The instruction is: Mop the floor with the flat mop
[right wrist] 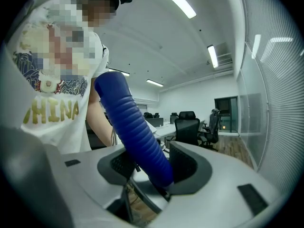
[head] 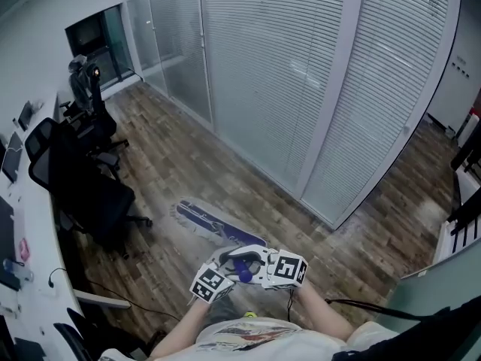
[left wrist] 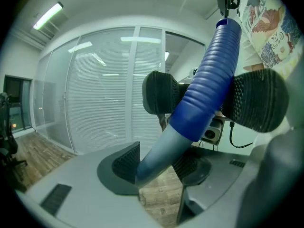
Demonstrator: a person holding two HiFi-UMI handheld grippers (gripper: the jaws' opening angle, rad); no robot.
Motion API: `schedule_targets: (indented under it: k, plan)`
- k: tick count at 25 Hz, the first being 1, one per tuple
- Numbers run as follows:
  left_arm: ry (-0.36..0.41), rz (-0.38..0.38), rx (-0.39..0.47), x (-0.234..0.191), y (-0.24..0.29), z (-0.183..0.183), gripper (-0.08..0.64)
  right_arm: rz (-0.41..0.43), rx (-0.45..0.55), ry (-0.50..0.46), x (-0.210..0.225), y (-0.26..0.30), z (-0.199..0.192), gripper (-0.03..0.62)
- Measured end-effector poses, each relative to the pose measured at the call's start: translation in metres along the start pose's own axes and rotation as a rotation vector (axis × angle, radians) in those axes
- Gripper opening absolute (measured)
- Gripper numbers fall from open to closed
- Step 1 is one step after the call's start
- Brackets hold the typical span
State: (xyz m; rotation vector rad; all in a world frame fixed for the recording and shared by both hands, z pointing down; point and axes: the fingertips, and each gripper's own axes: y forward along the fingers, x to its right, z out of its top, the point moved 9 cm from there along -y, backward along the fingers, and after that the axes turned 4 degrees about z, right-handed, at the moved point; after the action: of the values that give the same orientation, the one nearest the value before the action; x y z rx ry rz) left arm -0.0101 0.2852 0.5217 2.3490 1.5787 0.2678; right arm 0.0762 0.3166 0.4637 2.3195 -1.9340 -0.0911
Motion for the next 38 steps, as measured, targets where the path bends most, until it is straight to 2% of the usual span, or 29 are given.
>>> schedule_targets:
  k: [8,11,15,19,26,30,38]
  plan:
    - [0.017,-0.02,-0.005,-0.001,0.004,-0.005,0.176,0.004,0.013,0.013,0.001,-0.001,-0.005,0.192]
    - [0.025,-0.014,0.017,-0.003,0.005,-0.005,0.176,0.023,0.02,0.01,0.003,0.0,-0.003,0.193]
    - [0.102,-0.023,0.033,-0.006,-0.003,-0.02,0.173,0.045,0.045,0.01,-0.002,0.015,-0.013,0.198]
    - [0.092,-0.007,0.045,-0.022,-0.017,-0.038,0.156,0.07,0.027,-0.013,0.005,0.042,-0.021,0.2]
    - [0.088,0.006,0.07,-0.094,-0.014,-0.031,0.156,0.073,0.005,-0.037,0.068,0.076,-0.01,0.201]
    - [0.083,0.009,0.078,-0.136,-0.011,-0.028,0.156,0.047,-0.025,-0.002,0.108,0.096,0.004,0.204]
    - [0.069,0.021,0.099,-0.25,-0.014,-0.012,0.156,0.074,-0.01,0.0,0.203,0.153,0.025,0.206]
